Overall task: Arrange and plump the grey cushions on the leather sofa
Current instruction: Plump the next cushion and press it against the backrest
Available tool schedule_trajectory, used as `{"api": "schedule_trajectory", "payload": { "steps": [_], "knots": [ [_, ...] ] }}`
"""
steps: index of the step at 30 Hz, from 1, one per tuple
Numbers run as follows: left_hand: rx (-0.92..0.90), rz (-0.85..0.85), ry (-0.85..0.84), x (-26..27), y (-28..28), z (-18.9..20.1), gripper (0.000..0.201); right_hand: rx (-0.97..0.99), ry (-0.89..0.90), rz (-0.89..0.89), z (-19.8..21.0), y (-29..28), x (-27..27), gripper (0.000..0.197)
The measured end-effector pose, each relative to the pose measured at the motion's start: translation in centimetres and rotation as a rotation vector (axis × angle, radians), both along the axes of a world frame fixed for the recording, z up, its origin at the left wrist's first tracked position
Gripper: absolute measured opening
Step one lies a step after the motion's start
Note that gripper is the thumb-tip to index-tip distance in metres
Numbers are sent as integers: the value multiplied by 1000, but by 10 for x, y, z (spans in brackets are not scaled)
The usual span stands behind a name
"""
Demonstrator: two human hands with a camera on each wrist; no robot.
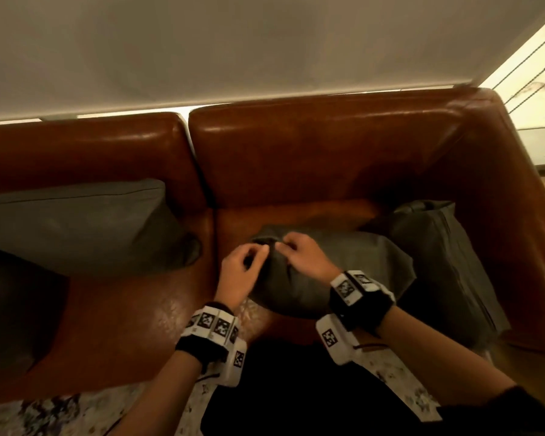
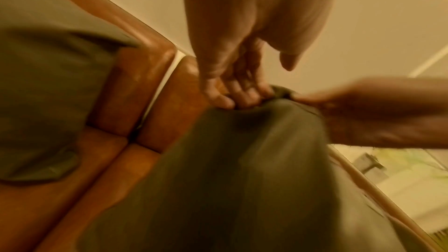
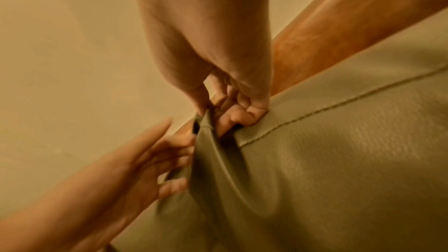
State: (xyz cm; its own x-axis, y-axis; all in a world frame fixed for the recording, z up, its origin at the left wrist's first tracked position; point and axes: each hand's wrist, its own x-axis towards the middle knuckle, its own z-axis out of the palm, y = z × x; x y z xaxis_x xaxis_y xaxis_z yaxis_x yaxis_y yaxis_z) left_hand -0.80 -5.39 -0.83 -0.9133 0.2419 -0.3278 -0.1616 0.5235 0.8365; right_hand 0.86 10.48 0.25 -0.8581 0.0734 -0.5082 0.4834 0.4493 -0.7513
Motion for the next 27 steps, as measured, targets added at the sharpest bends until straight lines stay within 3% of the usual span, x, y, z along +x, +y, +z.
{"api": "schedule_trajectory", "payload": {
  "steps": [2, 5, 7, 9, 11, 14, 16, 19, 22, 27],
  "knots": [
    [-150, 71, -1, -1, 4, -15, 39, 25, -20, 163, -3, -22, -3, 16],
    [-221, 222, -117, -15, -4, -30, 56, 33, 16, 229, -2, -21, 10, 34],
    [-253, 262, -189, -26, -9, -29, 50, 314, 49, 126, -6, 6, 26, 36],
    [-269, 248, -205, -34, -10, -26, 43, 635, -38, -91, -6, 43, 50, 44],
    [-291, 207, -186, -39, -8, -23, 39, 734, -163, -325, -2, 78, 75, 58],
    [-258, 204, -200, -44, -7, -25, 38, 501, -317, -506, -10, 120, 99, 55],
    [-201, 237, -240, -45, -8, -25, 38, 233, -240, -627, -21, 133, 104, 39],
    [-18, 344, -351, -42, -14, -24, 36, 25, -134, -800, -21, 143, 104, 29],
    [88, 386, -404, -37, -21, -20, 30, 66, -92, -724, -14, 155, 106, 28],
    [-19, 350, -374, -28, -38, -20, 27, 210, -101, -621, -15, 148, 101, 24]
  ]
}}
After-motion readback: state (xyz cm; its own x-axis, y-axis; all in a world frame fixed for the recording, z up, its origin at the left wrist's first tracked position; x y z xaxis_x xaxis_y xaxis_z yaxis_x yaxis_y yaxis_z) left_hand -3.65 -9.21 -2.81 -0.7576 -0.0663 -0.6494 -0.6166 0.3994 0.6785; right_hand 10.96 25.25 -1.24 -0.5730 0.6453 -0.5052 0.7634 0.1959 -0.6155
